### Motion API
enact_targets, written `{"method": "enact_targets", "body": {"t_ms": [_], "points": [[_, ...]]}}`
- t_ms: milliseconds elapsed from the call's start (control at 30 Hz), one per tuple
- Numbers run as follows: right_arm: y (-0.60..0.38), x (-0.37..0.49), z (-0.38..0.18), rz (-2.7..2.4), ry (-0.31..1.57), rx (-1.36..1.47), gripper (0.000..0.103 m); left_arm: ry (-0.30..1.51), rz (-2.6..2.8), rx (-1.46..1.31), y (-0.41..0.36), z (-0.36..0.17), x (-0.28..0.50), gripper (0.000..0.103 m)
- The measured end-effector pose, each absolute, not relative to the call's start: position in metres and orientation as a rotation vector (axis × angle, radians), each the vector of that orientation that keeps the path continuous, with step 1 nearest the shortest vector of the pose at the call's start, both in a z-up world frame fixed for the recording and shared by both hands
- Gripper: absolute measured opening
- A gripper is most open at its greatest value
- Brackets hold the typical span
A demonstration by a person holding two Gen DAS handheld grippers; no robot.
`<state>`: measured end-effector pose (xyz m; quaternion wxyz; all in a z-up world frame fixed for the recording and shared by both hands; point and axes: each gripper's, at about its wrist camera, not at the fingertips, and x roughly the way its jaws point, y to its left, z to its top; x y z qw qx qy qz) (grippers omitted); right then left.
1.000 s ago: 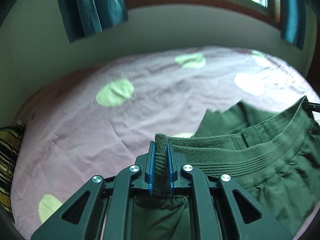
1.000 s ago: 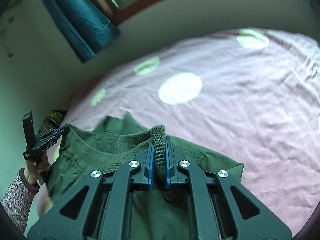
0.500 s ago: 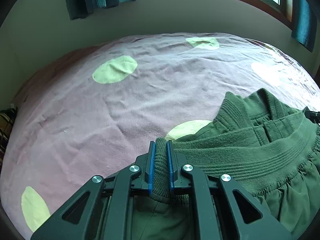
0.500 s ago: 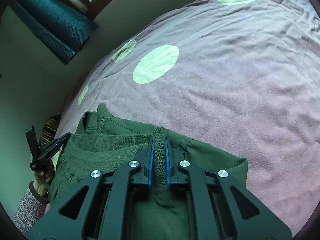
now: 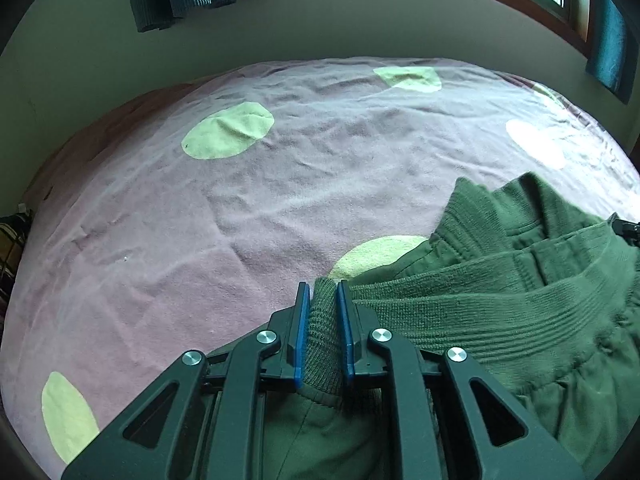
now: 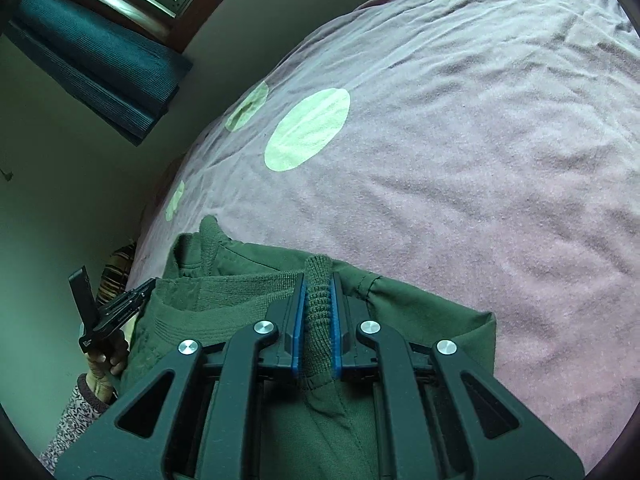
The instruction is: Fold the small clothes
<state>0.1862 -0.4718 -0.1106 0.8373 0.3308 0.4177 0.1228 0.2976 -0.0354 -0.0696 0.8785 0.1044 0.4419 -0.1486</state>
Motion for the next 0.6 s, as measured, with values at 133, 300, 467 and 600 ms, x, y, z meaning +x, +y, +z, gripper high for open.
{"method": "enact_targets", "body": {"t_ms": [133, 300, 467, 600], "points": [[-0.477, 0.163, -0.091, 0.250, 0.848, 0.723, 0.022, 0.912, -0.347, 0.129, -0.012, -0.042, 0.279, 0.030], [-0.478, 0.107, -0.064, 0.219, 0.826, 0.654, 0.044, 0.888, -0.362, 0.036, 0.030, -0.014, 0.226, 0.059], [-0.478, 0.040, -0.060, 0.165, 0.834, 0.604, 0.053, 0.899, -0.333, 0.004, 0.065, -0.015, 0.158, 0.065], [-0.484, -0.007, -0.077, 0.130, 0.852, 0.697, 0.053, 0.899, -0.275, -0.032, 0.086, -0.025, 0.114, 0.069]]}}
